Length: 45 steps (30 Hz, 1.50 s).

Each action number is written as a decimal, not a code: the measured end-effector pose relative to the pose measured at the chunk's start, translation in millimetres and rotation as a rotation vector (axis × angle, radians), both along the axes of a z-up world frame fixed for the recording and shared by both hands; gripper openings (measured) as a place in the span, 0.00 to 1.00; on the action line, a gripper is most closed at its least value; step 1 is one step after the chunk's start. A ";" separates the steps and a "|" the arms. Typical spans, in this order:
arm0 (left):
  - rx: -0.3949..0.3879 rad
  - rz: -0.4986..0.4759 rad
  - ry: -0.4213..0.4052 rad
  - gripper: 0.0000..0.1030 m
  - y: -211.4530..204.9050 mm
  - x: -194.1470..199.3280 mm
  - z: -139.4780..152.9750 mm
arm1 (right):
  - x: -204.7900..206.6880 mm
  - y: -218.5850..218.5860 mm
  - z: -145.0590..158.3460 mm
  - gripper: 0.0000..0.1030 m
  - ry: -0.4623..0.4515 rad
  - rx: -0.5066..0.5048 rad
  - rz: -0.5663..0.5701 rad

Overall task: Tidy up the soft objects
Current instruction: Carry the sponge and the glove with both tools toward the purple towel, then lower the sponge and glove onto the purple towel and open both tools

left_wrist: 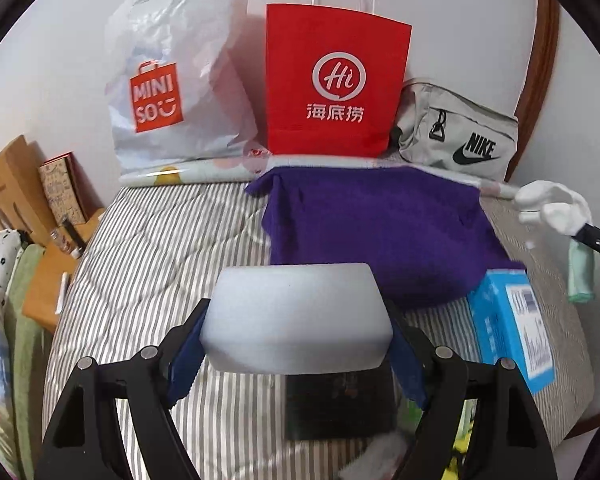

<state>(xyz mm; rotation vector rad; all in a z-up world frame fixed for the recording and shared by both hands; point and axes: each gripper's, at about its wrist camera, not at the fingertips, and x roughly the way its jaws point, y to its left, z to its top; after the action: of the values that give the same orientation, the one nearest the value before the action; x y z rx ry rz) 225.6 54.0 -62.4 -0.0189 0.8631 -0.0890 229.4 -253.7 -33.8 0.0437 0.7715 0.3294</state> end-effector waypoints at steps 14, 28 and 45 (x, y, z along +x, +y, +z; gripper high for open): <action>-0.057 -0.035 0.087 0.77 -17.8 111.2 -27.0 | 97.4 19.2 -50.1 0.11 0.082 -0.058 0.028; 0.012 -0.081 0.193 0.78 -49.4 195.3 -62.2 | 148.7 11.9 -100.8 0.12 0.196 -0.159 0.023; -0.003 -0.065 0.261 0.86 -55.3 225.4 -82.3 | 156.7 7.1 -110.4 0.68 0.240 -0.139 0.040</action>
<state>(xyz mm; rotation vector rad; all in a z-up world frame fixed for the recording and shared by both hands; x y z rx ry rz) 451.0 -1.3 -144.7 -0.0049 1.1249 -0.1513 386.2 -246.7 -144.2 -0.0644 1.0324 0.3112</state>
